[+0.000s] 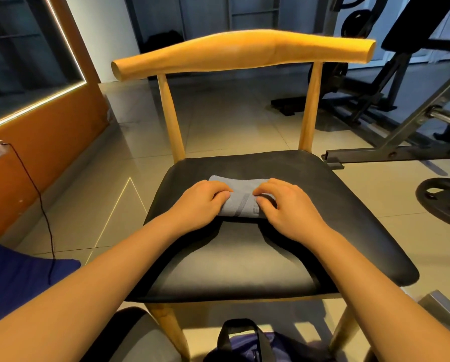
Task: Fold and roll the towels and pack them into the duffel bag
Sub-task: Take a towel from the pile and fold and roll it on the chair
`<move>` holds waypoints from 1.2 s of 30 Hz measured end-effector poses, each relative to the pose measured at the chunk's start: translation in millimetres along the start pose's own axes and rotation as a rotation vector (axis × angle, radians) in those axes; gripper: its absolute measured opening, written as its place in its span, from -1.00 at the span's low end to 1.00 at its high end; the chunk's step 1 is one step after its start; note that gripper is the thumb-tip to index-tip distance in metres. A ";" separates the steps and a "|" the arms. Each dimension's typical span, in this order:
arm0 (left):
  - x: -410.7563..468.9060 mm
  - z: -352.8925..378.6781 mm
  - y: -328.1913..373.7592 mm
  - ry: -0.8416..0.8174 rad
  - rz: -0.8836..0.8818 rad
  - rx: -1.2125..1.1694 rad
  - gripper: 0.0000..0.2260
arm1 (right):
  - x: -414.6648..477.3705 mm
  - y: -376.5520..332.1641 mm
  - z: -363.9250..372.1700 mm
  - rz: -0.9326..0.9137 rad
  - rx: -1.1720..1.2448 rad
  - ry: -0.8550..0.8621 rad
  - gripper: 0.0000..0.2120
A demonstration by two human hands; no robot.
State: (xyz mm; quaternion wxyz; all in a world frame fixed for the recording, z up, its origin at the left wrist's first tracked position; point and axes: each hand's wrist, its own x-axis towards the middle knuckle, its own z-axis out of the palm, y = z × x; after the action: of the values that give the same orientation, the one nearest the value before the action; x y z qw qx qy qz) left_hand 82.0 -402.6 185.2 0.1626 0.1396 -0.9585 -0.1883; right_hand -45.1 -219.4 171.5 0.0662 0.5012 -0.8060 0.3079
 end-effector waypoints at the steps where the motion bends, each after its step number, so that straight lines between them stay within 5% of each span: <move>1: 0.4 -0.3 1.3 0.060 0.017 0.002 -0.79 | 3.5 2.9 0.4 0.027 0.019 -0.010 -0.83; 5: -6.0 2.5 -1.7 0.205 0.195 0.083 -0.83 | 16.5 10.6 7.9 0.122 0.012 -0.022 -0.76; 10: 0.3 11.8 -9.7 0.193 0.169 0.121 -0.80 | 18.5 8.8 7.5 -0.030 -0.048 0.144 -0.85; 15: 20.1 11.4 -3.4 0.154 0.017 0.080 -0.75 | 23.4 16.0 9.5 -0.078 -0.144 0.063 -0.80; 18: 16.7 14.4 -0.8 0.221 0.154 0.124 -0.73 | 32.5 21.7 13.7 -0.014 -0.125 0.052 -0.75; 26: 27.5 24.3 -19.2 0.059 0.162 0.193 -0.59 | 37.8 16.7 12.1 -0.078 -0.063 0.165 -0.84; 36: 71.8 10.3 -19.7 -0.225 -0.008 0.125 -0.62 | 57.5 29.9 22.6 0.029 -0.104 -0.073 -0.69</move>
State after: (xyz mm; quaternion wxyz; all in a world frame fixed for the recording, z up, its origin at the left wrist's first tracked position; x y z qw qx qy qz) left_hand 17.0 -440.5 186.8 0.0443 0.1311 -0.9800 -0.1433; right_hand -94.1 -267.0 164.4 0.0583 0.4961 -0.8300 0.2481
